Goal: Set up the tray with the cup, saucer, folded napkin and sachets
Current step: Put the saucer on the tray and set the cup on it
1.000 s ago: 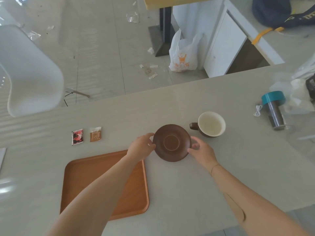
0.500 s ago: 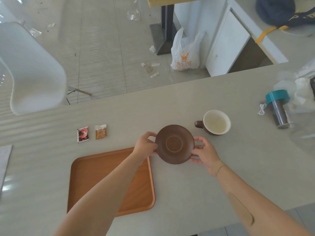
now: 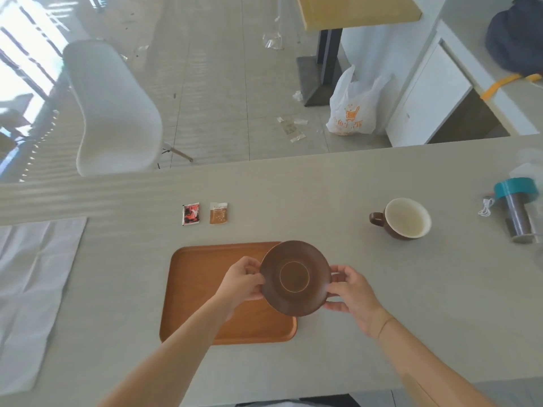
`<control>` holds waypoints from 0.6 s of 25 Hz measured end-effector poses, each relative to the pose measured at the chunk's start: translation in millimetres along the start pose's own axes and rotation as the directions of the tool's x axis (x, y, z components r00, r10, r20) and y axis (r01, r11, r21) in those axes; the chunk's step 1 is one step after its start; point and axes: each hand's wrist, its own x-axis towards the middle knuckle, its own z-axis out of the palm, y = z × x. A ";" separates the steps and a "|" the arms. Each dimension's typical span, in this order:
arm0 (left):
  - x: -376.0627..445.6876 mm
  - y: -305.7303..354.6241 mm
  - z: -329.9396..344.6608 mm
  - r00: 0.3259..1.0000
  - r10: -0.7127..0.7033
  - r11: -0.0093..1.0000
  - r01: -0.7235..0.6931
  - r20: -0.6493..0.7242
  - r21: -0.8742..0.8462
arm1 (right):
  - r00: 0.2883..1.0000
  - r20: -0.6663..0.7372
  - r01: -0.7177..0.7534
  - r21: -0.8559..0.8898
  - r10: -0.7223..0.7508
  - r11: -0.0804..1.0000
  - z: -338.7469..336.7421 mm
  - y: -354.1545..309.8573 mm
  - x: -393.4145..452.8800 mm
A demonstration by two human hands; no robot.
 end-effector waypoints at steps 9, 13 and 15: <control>-7.6 -51.3 -47.3 0.992 -0.010 1.000 0.013 -0.127 0.024 | 0.995 -0.091 0.034 -0.074 -0.041 0.997 57.9 40.8 5.4; 0.0 -61.5 -55.6 0.990 0.018 0.996 -0.005 -0.137 0.090 | 0.980 -0.180 0.057 -0.128 -0.079 0.990 72.4 51.7 12.9; 3.7 -64.6 -57.5 0.989 0.031 0.993 -0.015 -0.143 0.113 | 0.974 -0.205 0.064 -0.163 -0.097 0.985 76.7 53.5 15.5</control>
